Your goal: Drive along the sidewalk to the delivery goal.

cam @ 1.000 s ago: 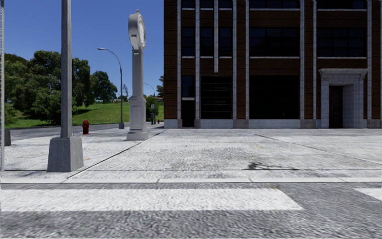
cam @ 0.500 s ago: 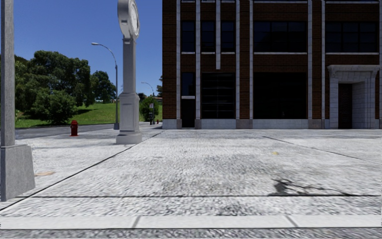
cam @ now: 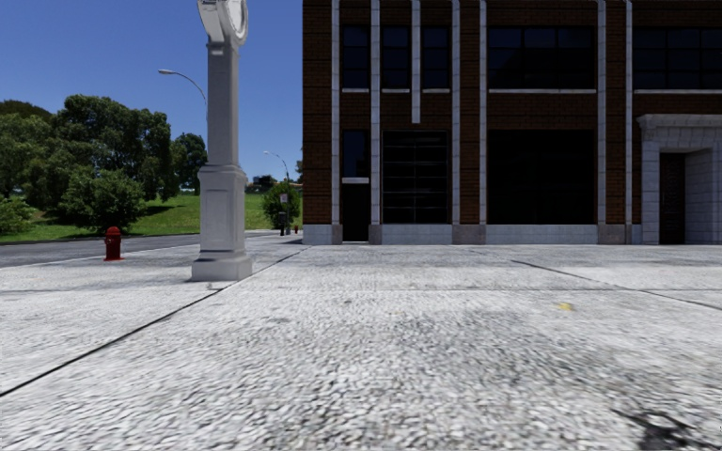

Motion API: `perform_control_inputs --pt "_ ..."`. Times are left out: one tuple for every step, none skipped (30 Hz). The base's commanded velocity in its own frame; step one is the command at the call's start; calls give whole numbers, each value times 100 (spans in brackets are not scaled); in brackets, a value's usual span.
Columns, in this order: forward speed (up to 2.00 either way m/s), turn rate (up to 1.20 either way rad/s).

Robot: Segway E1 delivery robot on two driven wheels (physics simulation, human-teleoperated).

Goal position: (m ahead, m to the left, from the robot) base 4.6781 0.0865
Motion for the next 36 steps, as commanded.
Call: perform_control_inputs --pt "130 0" --pt "128 0" --pt "128 0" --pt "127 0" --pt "127 0" --pt "127 0" --pt "127 0" --pt "127 0" --pt "127 0" --pt "127 0" --pt "127 0" --pt "127 0" --pt "127 0" --pt "127 0" --pt "127 0" --pt "127 0" --pt "127 0" --pt "127 0" --pt "127 0" --pt "127 0" --pt "127 0" --pt "127 0" --pt "127 0" --pt "127 0" --pt "127 0" --pt "127 0" --pt "127 0" --pt "127 0" --pt "127 0" --pt "127 0" --pt "127 0" --pt "127 0" --pt "127 0" --pt "127 0" --pt "127 0" --pt "127 0"
